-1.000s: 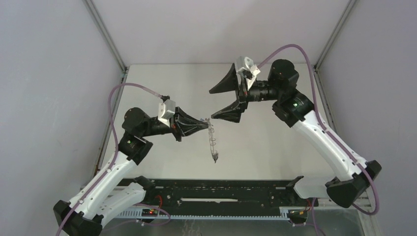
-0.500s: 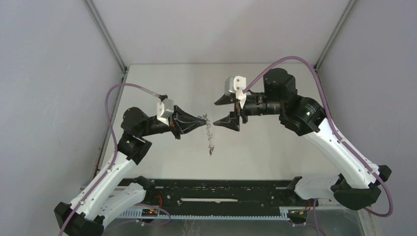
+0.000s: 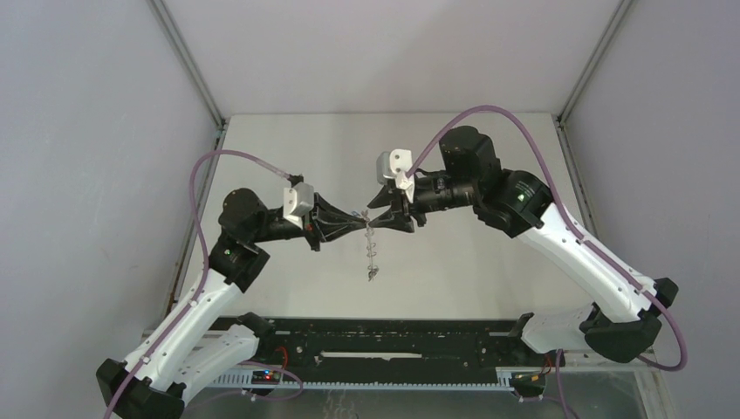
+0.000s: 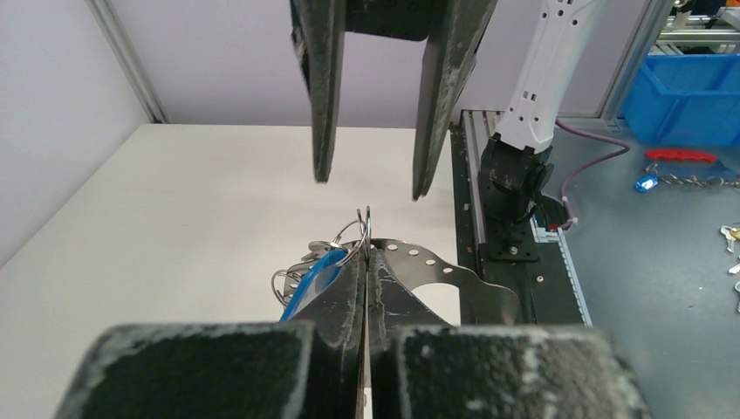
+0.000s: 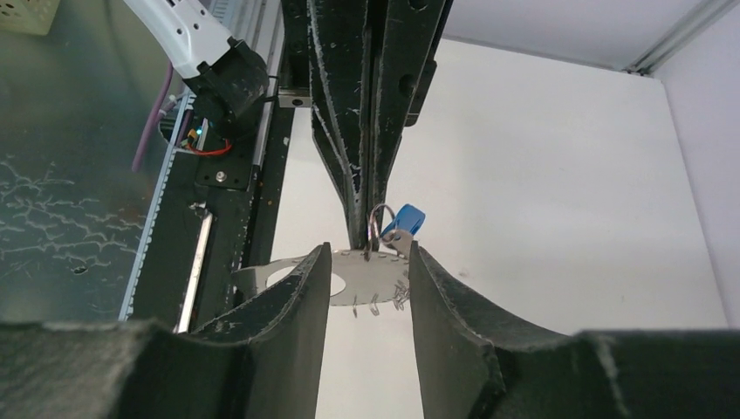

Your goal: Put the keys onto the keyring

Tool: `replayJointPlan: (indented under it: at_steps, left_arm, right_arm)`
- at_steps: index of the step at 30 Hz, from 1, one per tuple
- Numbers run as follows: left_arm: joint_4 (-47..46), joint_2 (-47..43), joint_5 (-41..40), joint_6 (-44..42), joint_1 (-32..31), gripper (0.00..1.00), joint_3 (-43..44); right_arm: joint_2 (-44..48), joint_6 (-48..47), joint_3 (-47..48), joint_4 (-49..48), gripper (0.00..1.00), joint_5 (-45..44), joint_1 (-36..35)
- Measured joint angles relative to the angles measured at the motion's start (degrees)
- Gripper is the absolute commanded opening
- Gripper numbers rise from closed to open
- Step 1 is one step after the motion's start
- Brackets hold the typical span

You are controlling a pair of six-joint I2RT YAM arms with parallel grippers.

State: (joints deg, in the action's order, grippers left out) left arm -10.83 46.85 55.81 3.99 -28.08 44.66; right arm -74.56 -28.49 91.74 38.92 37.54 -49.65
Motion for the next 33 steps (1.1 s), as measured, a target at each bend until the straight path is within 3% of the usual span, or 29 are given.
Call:
replayJointPlan:
  at_steps: [7, 18, 21, 24, 30, 33]
  left_arm:
    - [0.98, 0.00, 0.11, -0.63, 0.00, 0.00, 0.00]
    - [1.14, 0.00, 0.09, -0.96, 0.00, 0.00, 0.00]
    - [1.14, 0.00, 0.02, -0.96, 0.00, 0.00, 0.00]
    - [1.14, 0.00, -0.09, -0.96, 0.00, 0.00, 0.00]
    - [1.16, 0.00, -0.13, -0.96, 0.00, 0.01, 0.00]
    - [1.25, 0.00, -0.13, -1.01, 0.00, 0.19, 0.00]
  right_arm:
    - [-3.87, -0.74, 1.16, 1.01, 0.32, -0.02, -0.59]
    - [-4.39, -1.01, 1.75, 1.66, 0.20, -0.13, -0.66]
    - [-4.39, -0.98, 1.75, 1.70, 0.14, -0.24, -0.68]
    - [-4.39, -1.01, 1.75, 1.81, 0.01, -0.28, -0.72]
    - [-4.39, -0.96, 1.75, 1.81, 0.00, -0.83, -0.74]
    - [-4.39, -0.74, 1.75, 1.81, 0.00, -0.98, -0.74]
